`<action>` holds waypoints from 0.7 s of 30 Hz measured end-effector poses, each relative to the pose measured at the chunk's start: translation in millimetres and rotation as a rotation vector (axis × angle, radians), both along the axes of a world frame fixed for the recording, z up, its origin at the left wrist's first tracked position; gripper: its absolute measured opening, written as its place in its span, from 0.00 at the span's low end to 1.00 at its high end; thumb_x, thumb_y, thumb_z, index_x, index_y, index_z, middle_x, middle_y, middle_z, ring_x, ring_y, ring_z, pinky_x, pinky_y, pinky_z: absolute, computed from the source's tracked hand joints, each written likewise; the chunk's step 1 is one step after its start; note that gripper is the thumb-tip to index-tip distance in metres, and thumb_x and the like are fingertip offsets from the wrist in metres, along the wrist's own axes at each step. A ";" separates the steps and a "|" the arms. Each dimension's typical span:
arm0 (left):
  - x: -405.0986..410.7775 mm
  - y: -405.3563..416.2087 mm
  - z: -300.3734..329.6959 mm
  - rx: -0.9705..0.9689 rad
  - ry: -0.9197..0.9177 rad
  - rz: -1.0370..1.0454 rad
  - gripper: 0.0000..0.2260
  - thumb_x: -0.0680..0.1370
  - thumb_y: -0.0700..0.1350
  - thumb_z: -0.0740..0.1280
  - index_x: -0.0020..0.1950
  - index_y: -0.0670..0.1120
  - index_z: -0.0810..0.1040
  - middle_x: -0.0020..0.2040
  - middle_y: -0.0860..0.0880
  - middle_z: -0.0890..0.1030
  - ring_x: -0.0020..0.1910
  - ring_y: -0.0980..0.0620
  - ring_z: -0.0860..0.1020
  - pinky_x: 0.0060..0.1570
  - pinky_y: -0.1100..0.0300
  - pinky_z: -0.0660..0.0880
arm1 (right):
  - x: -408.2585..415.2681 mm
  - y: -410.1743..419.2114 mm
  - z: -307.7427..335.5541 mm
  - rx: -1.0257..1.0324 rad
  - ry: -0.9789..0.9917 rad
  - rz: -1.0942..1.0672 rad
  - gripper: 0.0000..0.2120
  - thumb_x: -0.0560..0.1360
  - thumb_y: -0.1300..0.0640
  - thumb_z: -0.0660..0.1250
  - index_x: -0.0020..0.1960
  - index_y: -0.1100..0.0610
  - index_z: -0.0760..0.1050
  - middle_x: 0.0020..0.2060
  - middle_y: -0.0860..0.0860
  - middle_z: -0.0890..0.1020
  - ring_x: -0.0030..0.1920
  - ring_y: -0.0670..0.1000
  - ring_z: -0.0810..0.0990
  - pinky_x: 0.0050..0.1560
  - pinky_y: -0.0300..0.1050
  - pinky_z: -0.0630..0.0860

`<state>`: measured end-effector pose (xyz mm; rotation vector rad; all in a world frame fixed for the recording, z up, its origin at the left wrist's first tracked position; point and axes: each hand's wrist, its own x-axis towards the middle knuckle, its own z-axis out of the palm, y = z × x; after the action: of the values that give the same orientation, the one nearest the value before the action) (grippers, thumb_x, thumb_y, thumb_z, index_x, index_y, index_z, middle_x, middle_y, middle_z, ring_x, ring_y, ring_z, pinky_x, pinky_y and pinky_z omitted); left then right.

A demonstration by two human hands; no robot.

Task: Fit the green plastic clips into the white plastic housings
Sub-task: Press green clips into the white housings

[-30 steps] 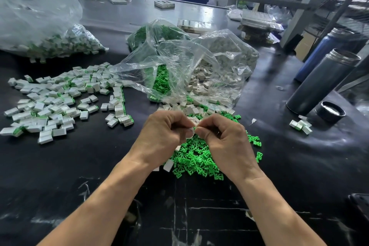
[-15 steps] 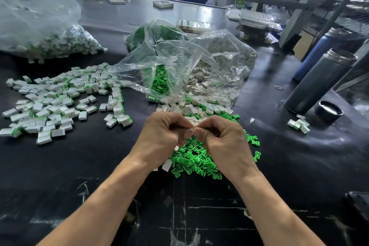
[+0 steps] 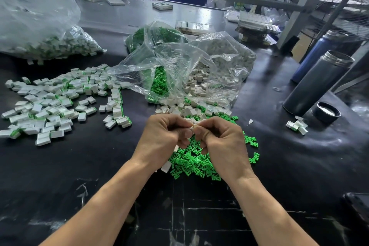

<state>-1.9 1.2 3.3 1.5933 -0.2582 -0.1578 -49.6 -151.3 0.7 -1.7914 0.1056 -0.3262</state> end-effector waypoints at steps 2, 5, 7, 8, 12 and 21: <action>1.3 0.8 1.1 0.008 -0.011 -0.020 0.09 0.76 0.28 0.70 0.44 0.41 0.84 0.32 0.48 0.83 0.30 0.52 0.79 0.33 0.61 0.79 | 1.7 -2.1 1.9 0.038 0.002 0.013 0.08 0.77 0.62 0.74 0.42 0.51 0.85 0.33 0.57 0.83 0.30 0.50 0.77 0.30 0.49 0.78; 3.1 1.9 3.3 0.010 -0.024 -0.039 0.05 0.77 0.33 0.72 0.46 0.41 0.84 0.35 0.48 0.84 0.33 0.54 0.79 0.35 0.62 0.78 | 4.3 -4.9 6.7 0.156 -0.007 0.056 0.09 0.81 0.58 0.70 0.43 0.52 0.86 0.35 0.55 0.85 0.29 0.49 0.77 0.28 0.46 0.77; 1.8 0.9 4.3 -0.003 -0.035 -0.027 0.03 0.77 0.36 0.74 0.46 0.43 0.84 0.38 0.47 0.85 0.36 0.55 0.80 0.38 0.63 0.78 | 5.0 -3.3 7.2 0.245 -0.003 0.031 0.14 0.83 0.51 0.65 0.43 0.54 0.84 0.35 0.53 0.85 0.28 0.49 0.76 0.24 0.44 0.72; 0.8 -0.3 4.5 -0.011 -0.039 -0.017 0.02 0.76 0.38 0.75 0.47 0.44 0.85 0.41 0.47 0.85 0.39 0.55 0.81 0.41 0.64 0.78 | 5.3 -2.0 7.1 0.279 0.021 0.014 0.18 0.84 0.46 0.63 0.43 0.55 0.83 0.35 0.53 0.84 0.28 0.49 0.75 0.23 0.43 0.69; -3.2 -7.5 6.0 -0.024 -0.038 -0.028 0.04 0.76 0.41 0.75 0.50 0.45 0.84 0.50 0.44 0.85 0.50 0.42 0.83 0.57 0.47 0.79 | 4.2 8.0 4.7 0.243 0.168 0.038 0.35 0.81 0.29 0.52 0.38 0.56 0.80 0.32 0.56 0.80 0.25 0.49 0.72 0.22 0.38 0.65; -8.5 -16.7 4.9 -0.125 -0.028 -0.144 0.04 0.77 0.37 0.73 0.50 0.40 0.83 0.44 0.42 0.86 0.40 0.50 0.83 0.45 0.60 0.81 | 11.3 15.0 0.3 0.235 0.173 -0.013 0.34 0.77 0.33 0.50 0.41 0.57 0.84 0.21 0.43 0.69 0.22 0.42 0.66 0.25 0.38 0.63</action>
<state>-10.4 -15.5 8.2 1.4533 -0.3969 -0.2264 -38.3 -136.3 1.0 -1.5835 0.2676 -0.1602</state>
